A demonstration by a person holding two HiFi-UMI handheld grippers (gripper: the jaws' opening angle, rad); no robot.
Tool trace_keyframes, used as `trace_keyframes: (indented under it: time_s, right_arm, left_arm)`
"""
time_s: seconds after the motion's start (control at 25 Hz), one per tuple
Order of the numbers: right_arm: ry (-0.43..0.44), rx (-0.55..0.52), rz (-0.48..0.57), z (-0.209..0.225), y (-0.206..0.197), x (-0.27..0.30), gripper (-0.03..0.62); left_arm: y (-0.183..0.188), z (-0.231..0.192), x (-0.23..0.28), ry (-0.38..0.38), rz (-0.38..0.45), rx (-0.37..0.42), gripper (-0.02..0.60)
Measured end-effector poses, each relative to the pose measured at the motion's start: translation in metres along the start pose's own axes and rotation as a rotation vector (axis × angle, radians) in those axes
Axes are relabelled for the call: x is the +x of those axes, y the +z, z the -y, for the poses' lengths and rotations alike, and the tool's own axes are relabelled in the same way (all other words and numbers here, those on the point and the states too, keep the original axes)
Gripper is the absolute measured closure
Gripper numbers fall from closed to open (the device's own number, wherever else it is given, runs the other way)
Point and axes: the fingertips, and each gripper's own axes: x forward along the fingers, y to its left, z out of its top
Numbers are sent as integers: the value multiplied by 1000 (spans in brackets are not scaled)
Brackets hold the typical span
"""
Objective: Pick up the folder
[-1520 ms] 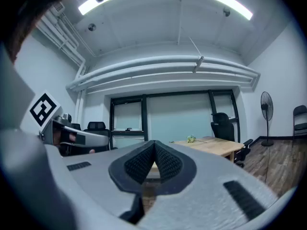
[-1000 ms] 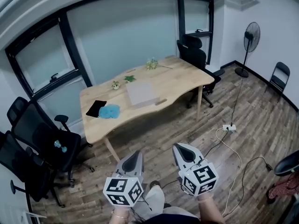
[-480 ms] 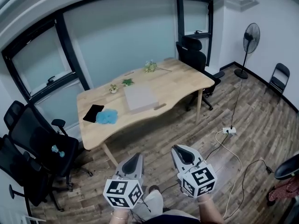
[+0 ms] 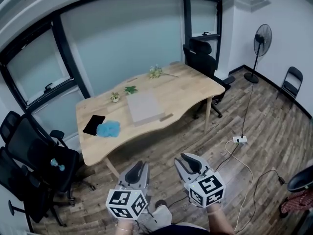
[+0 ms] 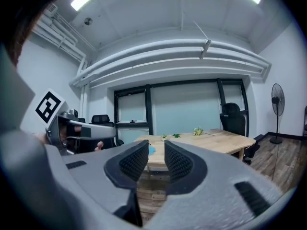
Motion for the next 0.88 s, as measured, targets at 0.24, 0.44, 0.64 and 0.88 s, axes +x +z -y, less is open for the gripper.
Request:
trace_keyframes:
  time_s: [0.24,0.44,0.64,0.88]
  right_arm:
    - [7,12,-27,13,0,28,479]
    - [4,30,-53,24,-2,49,450]
    - [-5,46,-72,30,-3,74,433]
    - [-1,51,-105,32,-3,106,415]
  left_arm:
    - [2,-15,23,-23,-29,-10,488]
    - [3,-30,41,-41,-49,-22,459]
    - [2,-49,57,-61,-76,-31,439]
    - [7,-77,76,-65,-82,-50,428]
